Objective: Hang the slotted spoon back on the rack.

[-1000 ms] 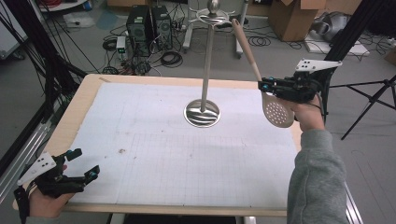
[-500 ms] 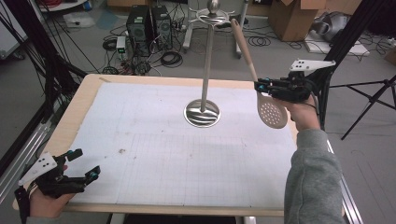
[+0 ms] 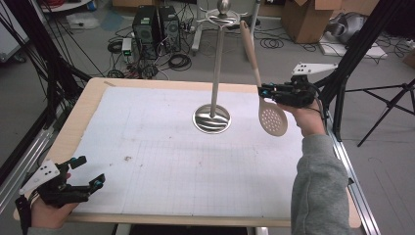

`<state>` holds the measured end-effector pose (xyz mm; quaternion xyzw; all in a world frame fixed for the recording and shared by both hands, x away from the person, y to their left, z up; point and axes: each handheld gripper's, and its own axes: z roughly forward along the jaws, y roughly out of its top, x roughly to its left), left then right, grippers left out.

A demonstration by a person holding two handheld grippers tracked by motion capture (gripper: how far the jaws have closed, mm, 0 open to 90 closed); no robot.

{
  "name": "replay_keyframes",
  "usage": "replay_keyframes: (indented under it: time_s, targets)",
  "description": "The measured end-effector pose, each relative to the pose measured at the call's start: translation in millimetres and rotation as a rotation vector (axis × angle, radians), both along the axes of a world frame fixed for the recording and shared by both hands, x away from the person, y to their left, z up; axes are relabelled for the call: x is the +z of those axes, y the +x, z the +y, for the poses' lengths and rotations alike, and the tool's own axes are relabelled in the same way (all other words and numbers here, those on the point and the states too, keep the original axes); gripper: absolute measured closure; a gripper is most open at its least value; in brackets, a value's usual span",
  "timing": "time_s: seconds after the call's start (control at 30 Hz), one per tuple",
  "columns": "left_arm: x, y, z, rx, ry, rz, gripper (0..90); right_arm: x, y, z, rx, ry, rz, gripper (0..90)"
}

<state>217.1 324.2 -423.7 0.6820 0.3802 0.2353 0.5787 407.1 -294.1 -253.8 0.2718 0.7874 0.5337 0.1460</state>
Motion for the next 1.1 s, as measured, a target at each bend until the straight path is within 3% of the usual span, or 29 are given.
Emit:
replay_keyframes:
  time_s: [0.73,1.0,1.1]
  targets:
    - [0.3,-1.3,0.9,-0.006,-0.011,-0.006,1.8,-9.6,9.1,20.1,0.004,0.022,0.014,77.9]
    - [0.5,-1.7,1.5,-0.009,-0.014,-0.010,1.8,-12.4,12.3,28.5,-0.001,0.004,0.029,77.9]
    - [-0.2,-1.9,1.9,-0.009,-0.014,-0.008,1.8,-14.2,13.8,30.7,0.008,0.019,0.044,77.9]
